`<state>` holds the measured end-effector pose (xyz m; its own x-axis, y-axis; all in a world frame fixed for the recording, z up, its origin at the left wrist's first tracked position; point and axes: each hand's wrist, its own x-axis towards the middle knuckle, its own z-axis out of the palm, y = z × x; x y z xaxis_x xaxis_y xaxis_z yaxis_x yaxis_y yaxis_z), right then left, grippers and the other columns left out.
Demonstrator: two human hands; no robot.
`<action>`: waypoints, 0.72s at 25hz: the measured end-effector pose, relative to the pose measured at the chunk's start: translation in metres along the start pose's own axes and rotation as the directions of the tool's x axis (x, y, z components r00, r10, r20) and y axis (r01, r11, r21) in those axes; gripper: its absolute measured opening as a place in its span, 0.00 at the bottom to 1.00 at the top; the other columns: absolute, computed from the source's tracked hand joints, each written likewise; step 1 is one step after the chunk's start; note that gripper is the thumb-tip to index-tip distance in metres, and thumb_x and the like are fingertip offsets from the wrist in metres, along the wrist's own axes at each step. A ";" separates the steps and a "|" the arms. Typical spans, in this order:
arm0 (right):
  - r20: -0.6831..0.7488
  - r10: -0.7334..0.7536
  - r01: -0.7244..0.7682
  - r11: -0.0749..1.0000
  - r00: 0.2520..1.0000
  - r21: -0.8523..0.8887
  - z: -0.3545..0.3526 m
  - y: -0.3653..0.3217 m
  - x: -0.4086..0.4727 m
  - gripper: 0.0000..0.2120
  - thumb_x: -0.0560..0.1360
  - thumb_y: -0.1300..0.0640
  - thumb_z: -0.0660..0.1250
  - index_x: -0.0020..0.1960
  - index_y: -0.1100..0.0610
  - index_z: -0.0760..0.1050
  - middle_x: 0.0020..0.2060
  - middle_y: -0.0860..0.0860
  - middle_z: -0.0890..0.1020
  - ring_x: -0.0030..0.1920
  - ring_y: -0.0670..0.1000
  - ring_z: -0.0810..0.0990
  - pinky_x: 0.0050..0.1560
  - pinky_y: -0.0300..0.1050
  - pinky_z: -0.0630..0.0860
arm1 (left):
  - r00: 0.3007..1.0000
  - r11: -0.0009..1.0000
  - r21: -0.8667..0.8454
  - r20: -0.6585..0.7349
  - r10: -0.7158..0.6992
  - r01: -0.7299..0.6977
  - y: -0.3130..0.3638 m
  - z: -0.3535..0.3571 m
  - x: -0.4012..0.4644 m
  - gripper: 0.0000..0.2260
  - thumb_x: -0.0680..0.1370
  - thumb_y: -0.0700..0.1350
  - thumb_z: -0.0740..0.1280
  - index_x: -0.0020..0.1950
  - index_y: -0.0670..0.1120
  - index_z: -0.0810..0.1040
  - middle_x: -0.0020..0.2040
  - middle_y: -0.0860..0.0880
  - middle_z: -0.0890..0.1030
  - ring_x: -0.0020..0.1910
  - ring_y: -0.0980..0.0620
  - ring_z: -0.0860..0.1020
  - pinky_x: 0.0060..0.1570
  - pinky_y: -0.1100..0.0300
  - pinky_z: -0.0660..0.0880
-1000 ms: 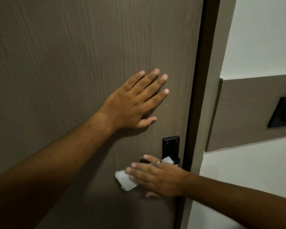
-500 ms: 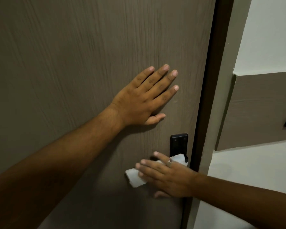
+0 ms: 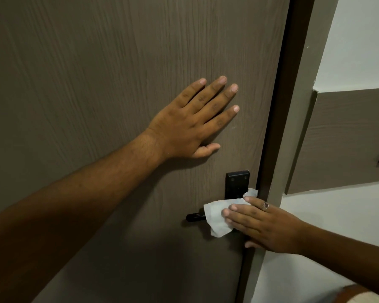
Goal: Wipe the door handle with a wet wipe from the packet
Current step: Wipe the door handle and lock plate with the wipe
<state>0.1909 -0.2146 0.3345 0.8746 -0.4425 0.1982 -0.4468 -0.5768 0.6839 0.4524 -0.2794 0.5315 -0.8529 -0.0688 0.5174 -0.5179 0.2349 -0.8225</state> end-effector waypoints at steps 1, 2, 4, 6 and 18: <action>0.002 -0.002 0.002 1.000 1.000 0.014 -0.001 -0.003 0.004 0.33 0.76 0.39 0.59 0.74 0.55 0.55 0.74 0.53 0.61 0.76 0.53 0.51 0.75 0.56 0.40 | 1.000 1.000 0.000 0.002 0.003 -0.003 0.000 0.000 0.000 0.34 0.80 0.65 0.52 0.79 0.43 0.61 0.77 0.36 0.64 0.76 0.36 0.62 0.73 0.39 0.60; 0.001 -0.011 0.011 1.000 1.000 0.020 -0.002 -0.010 0.014 0.35 0.76 0.39 0.60 0.74 0.56 0.54 0.74 0.53 0.60 0.76 0.54 0.49 0.75 0.56 0.39 | 1.000 1.000 0.001 0.006 0.005 -0.005 0.000 0.000 0.000 0.34 0.80 0.65 0.52 0.79 0.43 0.61 0.77 0.36 0.63 0.76 0.36 0.62 0.73 0.39 0.60; -0.006 -0.047 0.047 0.999 0.999 0.012 -0.005 -0.024 0.044 0.39 0.74 0.39 0.63 0.75 0.57 0.52 0.75 0.54 0.56 0.77 0.56 0.42 0.75 0.56 0.39 | 1.000 1.000 0.006 0.007 0.005 -0.005 0.000 -0.001 0.001 0.34 0.80 0.65 0.52 0.79 0.43 0.61 0.77 0.36 0.63 0.76 0.36 0.62 0.73 0.39 0.59; -0.001 -0.076 0.076 0.997 0.997 0.008 -0.009 -0.040 0.073 0.40 0.73 0.40 0.65 0.76 0.57 0.53 0.77 0.55 0.52 0.77 0.58 0.41 0.76 0.57 0.43 | 1.000 1.000 0.001 0.005 0.005 -0.005 0.001 -0.002 0.001 0.35 0.80 0.66 0.52 0.79 0.44 0.61 0.77 0.36 0.63 0.76 0.36 0.62 0.74 0.39 0.59; 0.143 0.424 -0.447 0.837 0.894 0.316 -0.032 -0.035 0.011 0.47 0.61 0.61 0.80 0.75 0.62 0.61 0.74 0.62 0.62 0.73 0.63 0.63 0.64 0.54 0.70 | 1.000 1.000 -0.003 0.014 0.005 -0.005 -0.001 -0.001 -0.001 0.35 0.80 0.65 0.52 0.79 0.43 0.60 0.77 0.36 0.62 0.76 0.35 0.61 0.74 0.39 0.59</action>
<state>0.2217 -0.1772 0.3350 0.5660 -0.7386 0.3663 -0.8244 -0.5021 0.2614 0.4541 -0.2784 0.5320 -0.8562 -0.0815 0.5102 -0.5138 0.2382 -0.8241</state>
